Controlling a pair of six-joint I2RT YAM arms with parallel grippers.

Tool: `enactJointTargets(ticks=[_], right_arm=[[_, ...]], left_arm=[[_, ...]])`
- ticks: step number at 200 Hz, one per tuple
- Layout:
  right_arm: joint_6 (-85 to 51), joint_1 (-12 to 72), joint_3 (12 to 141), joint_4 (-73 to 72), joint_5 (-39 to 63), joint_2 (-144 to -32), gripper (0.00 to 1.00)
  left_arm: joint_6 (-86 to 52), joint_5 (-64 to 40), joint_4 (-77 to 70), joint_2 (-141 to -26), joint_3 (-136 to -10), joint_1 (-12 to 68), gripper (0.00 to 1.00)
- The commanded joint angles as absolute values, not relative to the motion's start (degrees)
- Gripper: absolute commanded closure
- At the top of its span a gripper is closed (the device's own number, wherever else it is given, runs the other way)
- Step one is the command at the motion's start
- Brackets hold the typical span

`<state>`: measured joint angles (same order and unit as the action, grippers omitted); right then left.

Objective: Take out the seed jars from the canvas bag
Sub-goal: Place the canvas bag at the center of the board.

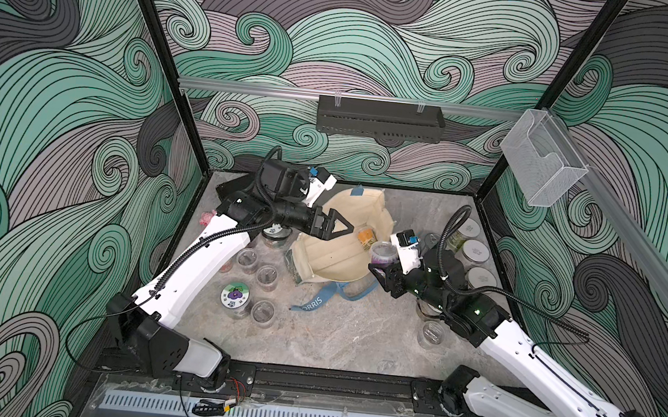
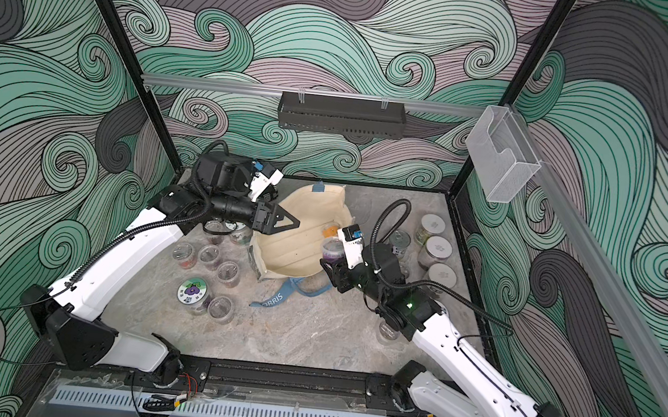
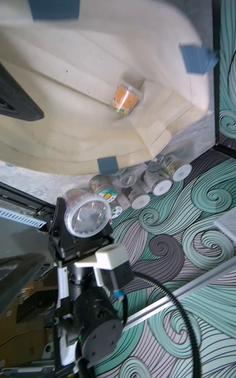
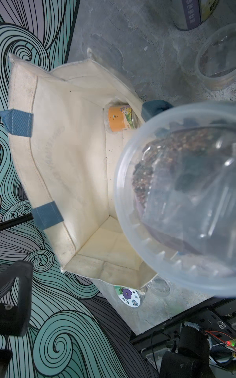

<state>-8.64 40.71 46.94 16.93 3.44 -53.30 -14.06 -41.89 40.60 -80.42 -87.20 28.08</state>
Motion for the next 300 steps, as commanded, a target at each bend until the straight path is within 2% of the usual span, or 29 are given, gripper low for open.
enactJointTargets(ticks=[1, 97, 172, 219, 236, 251, 260, 300], right_arm=[[-7.06, 41.88, 49.21, 17.52, 4.99, -52.65, 0.49], [-5.16, 47.71, 51.50, 20.19, 5.82, -54.07, 0.49], [-5.35, 49.31, 52.72, 20.21, 5.25, -55.90, 0.49], [-6.02, 49.48, 53.37, 20.20, 5.78, -56.07, 0.49], [-6.15, 49.48, 53.51, 20.21, 5.65, -56.16, 0.48], [-6.32, 49.48, 53.36, 20.21, 5.53, -56.16, 0.48], [-6.41, 49.48, 53.42, 20.21, 5.30, -56.12, 0.48], [-7.07, 49.48, 53.19, 21.61, 4.03, -55.42, 0.39]], left_arm=[[-11.46, -42.48, 47.28, -80.57, -89.36, 30.35, 0.02], [-9.05, -44.38, 51.25, -89.23, -94.13, 38.61, 0.01], [-10.73, -46.26, 49.42, -92.12, -93.80, 41.35, 0.15], [-11.94, -46.84, 47.26, -91.79, -92.16, 42.58, 0.15], [-12.54, -47.38, 46.39, -91.78, -91.85, 42.78, 0.23], [-13.22, -47.78, 45.59, -91.76, -91.63, 42.78, 0.39], [-13.46, -47.76, 45.20, -91.68, -91.44, 42.80, 0.46], [-14.09, -47.34, 44.07, -91.06, -90.80, 42.88, 0.48]])
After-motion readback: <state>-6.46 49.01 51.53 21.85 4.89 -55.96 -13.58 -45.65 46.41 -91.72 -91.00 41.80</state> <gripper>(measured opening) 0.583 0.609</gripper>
